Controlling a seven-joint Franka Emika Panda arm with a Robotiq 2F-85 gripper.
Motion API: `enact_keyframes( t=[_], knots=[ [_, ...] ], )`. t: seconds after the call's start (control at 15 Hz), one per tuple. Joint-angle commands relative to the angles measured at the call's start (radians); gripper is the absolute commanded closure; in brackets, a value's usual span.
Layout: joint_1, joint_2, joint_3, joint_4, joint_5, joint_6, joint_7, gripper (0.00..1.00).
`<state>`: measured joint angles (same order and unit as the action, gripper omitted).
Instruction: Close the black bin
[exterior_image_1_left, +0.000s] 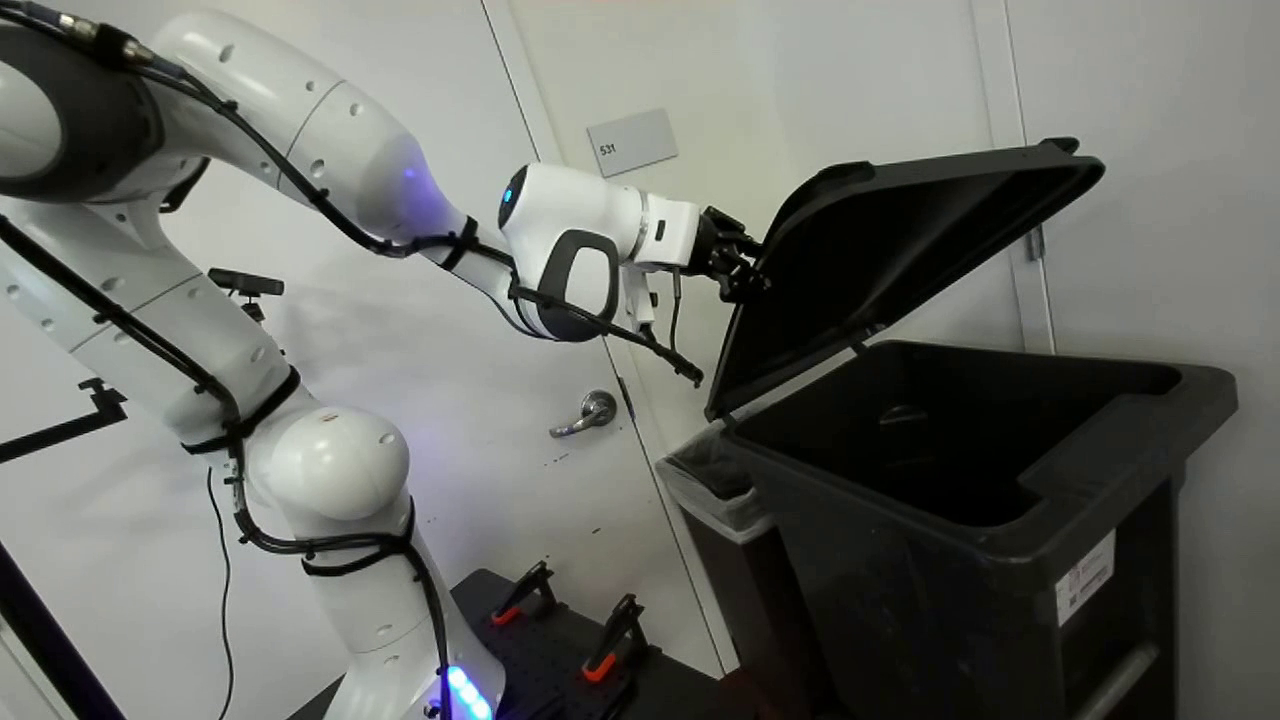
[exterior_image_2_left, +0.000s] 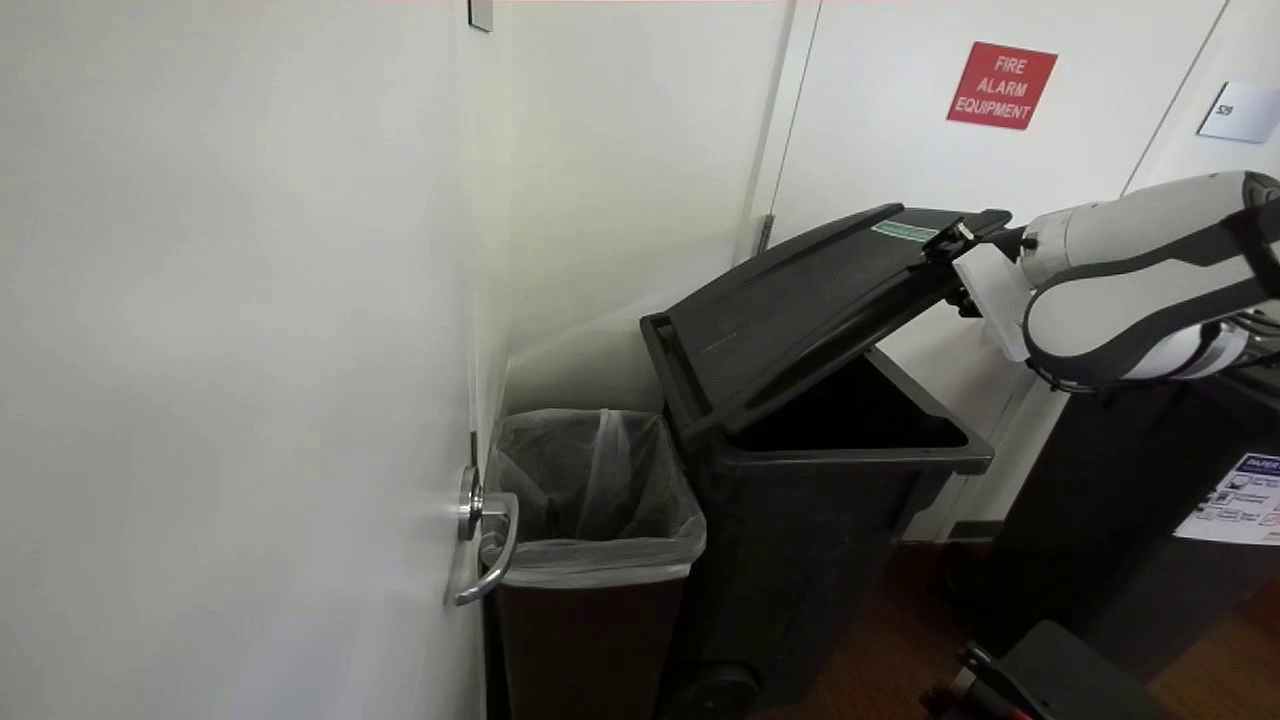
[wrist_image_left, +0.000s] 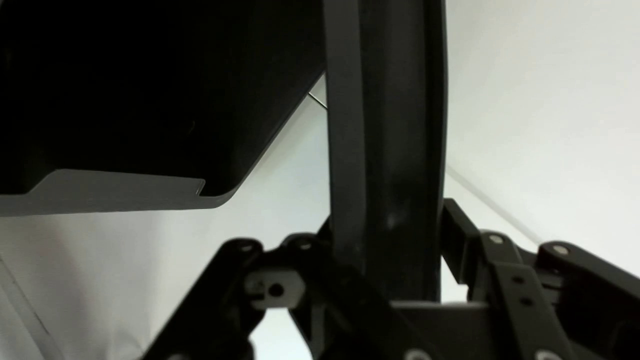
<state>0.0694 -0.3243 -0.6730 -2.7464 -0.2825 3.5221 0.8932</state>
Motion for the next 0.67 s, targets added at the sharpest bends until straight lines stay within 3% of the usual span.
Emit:
enact_keyframes(
  t=[0.0,0.13,0.2,0.47,0.53,0.6],
  knots=[
    [-0.052,-0.008,0.007,-0.094,0.045,0.000,-0.041,0.78],
    [-0.035,-0.011,-0.007,-0.101,0.023,0.000,-0.041,0.78],
    [0.000,-0.001,0.001,-0.003,0.003,0.001,-0.004,0.53],
    [0.000,-0.003,0.001,-0.005,0.003,0.002,-0.005,0.53],
    [-0.016,-0.009,0.001,0.005,0.012,-0.017,-0.004,0.78],
    [-0.026,-0.015,0.001,0.006,0.009,-0.019,-0.010,0.78]
  ],
)
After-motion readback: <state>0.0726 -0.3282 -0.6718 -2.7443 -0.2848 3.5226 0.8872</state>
